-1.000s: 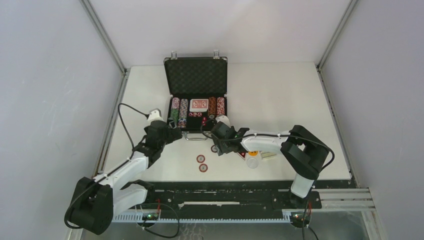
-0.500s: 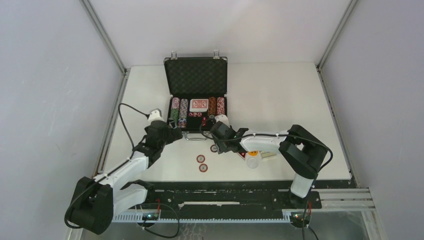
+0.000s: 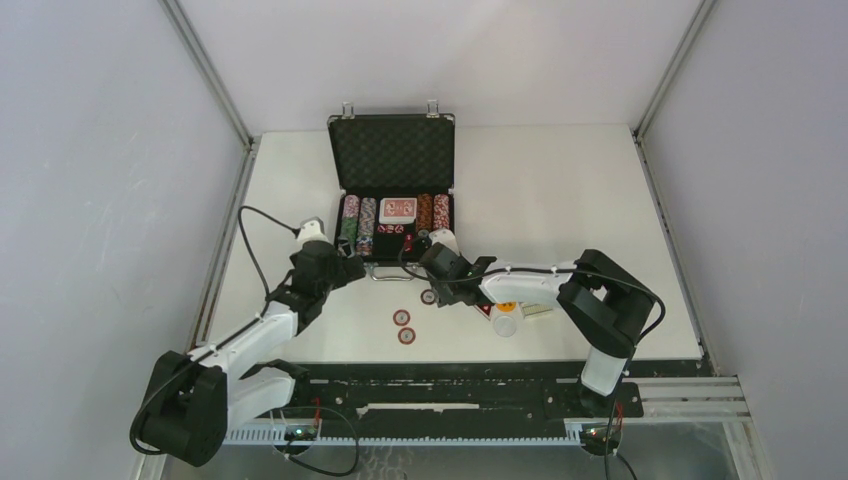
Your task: Pack up texas hold em set
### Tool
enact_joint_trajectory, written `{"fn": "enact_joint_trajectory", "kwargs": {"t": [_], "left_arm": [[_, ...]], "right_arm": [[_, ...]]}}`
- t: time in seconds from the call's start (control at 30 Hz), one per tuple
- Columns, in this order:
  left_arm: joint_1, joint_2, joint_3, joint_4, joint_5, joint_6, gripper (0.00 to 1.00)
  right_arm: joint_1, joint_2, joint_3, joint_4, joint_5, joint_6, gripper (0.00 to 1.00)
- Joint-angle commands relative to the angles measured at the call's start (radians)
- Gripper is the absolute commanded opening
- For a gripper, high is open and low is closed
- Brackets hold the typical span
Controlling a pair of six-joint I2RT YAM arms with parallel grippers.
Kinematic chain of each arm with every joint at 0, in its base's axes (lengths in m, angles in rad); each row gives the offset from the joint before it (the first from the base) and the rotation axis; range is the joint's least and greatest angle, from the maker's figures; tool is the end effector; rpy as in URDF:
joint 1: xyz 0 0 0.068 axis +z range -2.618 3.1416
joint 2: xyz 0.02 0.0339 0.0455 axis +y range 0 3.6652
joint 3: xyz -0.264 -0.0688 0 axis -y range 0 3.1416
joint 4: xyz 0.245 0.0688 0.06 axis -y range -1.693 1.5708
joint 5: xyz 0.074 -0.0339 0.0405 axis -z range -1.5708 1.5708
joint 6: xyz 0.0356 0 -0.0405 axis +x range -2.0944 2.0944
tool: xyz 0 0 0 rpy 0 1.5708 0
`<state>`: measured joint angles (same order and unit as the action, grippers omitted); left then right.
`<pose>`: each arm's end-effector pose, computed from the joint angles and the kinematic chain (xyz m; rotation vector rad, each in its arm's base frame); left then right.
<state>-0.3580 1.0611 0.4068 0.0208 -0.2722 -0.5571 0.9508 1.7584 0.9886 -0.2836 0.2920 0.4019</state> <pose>0.1995 -0.0644 0.1783 -0.3672 2.1549 -0.2198 0.2061 0.2711 0.1515 -0.5973 2.4887 0.1303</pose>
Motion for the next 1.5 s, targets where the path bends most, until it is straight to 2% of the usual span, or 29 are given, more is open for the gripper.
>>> {"fn": "enact_joint_trajectory", "kwargs": {"t": [0.0, 0.77, 1.23, 1.47], "left_arm": [[-0.002, -0.003, 0.072, 0.027, 0.021, 0.007, 0.95], [-0.003, -0.007, 0.072, 0.025, 0.028, 0.005, 0.95], [-0.003, -0.018, 0.07, 0.024, 0.032, 0.005, 0.95], [-0.003, -0.026, 0.068, 0.02, 0.027, 0.006, 0.95]], "right_arm": [[0.006, 0.018, 0.005, -0.037, 0.011, -0.008, 0.49], [0.018, -0.063, 0.024, -0.073, 0.041, -0.012, 0.49], [0.065, -0.022, 0.151, -0.089, 0.038, -0.042, 0.5], [0.084, 0.048, 0.228, -0.086, 0.014, -0.056, 0.52]]}}
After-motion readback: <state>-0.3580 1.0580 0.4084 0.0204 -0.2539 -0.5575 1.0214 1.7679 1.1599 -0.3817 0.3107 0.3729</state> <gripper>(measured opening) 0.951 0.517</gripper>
